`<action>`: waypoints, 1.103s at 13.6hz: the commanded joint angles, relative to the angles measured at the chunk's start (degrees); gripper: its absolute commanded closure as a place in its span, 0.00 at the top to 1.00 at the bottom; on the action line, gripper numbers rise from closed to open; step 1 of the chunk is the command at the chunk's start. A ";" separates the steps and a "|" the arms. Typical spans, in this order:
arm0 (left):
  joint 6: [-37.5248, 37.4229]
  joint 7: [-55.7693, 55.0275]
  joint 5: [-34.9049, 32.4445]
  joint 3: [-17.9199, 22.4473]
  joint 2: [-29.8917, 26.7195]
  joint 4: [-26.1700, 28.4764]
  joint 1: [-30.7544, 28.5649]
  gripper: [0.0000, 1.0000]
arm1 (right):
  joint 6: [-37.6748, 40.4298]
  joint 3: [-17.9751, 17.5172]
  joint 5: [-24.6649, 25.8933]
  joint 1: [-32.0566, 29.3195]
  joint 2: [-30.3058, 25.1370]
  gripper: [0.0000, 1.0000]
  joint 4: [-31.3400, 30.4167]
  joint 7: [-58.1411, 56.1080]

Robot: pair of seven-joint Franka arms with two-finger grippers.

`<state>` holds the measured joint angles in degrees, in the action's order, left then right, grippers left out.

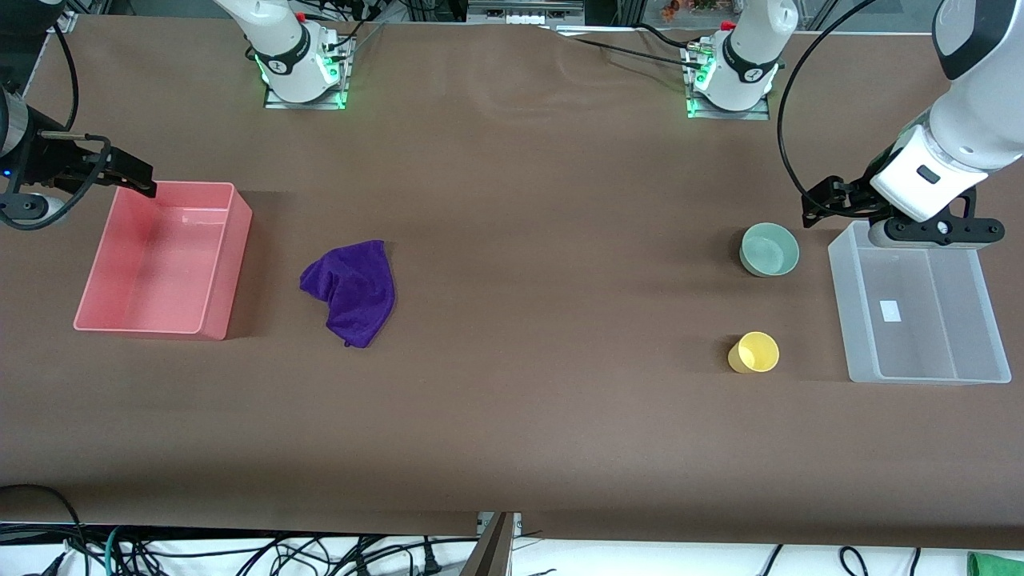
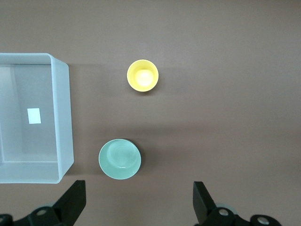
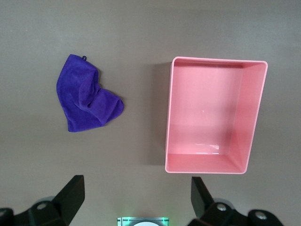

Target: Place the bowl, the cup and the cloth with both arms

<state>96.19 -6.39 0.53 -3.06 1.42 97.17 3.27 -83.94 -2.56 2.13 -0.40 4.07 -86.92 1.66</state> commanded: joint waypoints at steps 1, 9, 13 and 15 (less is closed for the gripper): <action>-0.21 -0.56 1.05 -0.19 0.69 -1.28 -0.10 1.00 | 0.71 0.09 0.24 -0.12 0.76 1.00 1.93 -0.52; -1.09 0.23 1.05 0.08 1.30 -0.93 -0.45 1.00 | 1.06 -0.08 0.16 0.93 1.11 1.00 1.93 -0.42; -2.32 9.60 1.05 0.16 3.76 -1.02 -0.63 1.00 | 1.06 0.45 0.07 0.75 1.03 1.00 2.02 -0.69; -2.41 18.64 0.97 0.25 5.60 -0.84 -1.85 1.00 | 1.15 0.10 0.07 0.93 1.29 1.00 1.84 -0.43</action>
<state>94.91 3.85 0.53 -2.87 5.05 97.26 2.86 -83.95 -2.26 2.13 0.38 4.72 -86.50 1.61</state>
